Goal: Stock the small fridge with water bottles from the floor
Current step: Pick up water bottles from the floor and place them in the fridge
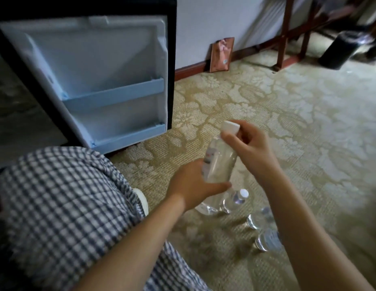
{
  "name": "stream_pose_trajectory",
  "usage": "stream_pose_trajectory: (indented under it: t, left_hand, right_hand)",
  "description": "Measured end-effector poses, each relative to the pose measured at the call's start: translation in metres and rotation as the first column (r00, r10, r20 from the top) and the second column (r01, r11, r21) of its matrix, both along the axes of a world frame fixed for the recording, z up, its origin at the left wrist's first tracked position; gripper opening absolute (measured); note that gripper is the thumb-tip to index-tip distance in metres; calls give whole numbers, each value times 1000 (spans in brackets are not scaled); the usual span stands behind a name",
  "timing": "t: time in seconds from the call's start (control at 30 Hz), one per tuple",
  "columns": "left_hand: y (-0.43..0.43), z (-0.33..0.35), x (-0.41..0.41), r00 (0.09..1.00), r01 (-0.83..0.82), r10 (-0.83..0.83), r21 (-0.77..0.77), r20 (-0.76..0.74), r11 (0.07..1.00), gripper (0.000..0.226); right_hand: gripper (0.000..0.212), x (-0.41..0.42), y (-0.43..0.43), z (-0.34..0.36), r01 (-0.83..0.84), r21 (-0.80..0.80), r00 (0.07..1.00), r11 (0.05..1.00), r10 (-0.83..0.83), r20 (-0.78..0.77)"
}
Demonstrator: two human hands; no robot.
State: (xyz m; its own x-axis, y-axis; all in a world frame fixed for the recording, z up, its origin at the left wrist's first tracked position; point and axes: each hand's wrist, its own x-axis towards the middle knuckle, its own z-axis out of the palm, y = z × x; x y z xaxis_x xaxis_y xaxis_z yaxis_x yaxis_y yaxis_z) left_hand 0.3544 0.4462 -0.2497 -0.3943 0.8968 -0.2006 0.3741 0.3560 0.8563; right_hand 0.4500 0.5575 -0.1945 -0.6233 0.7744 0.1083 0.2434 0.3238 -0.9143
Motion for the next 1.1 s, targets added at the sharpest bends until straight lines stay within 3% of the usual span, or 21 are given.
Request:
stream_pose_trajectory:
  t: [0.1,0.27,0.43,0.53,0.87,1.03,1.1]
  left_hand:
    - [-6,23,-30,996,-86,84,74,21,994,61]
    - [-22,59,-80,974,-226,214,225,75,948,14]
    - [-52,85,-135,940,-331,340,314,26,890,19]
    - [-75,96,-173,921,-377,387,344,41,860,30]
    - [-164,114,-286,828,-508,559,362,-44,781,17]
    - [-201,104,-345,784,-578,618,291,-61,762,21]
    - [-214,94,-366,763,-608,643,260,-69,750,36]
  right_hand:
    - [14,-37,-8,16,-66,43,998,997,66,0]
    - [52,-93,-34,41,-262,89,965,961,259,51]
    - [71,-157,-53,67,-377,169,926,911,368,85]
    - [67,-199,-68,85,-456,200,890,868,443,107]
    - [58,-325,-148,106,-597,328,797,733,587,140]
    - [63,-387,-187,94,-636,241,770,733,624,134]
    - [63,-410,-201,87,-658,237,752,715,638,163]
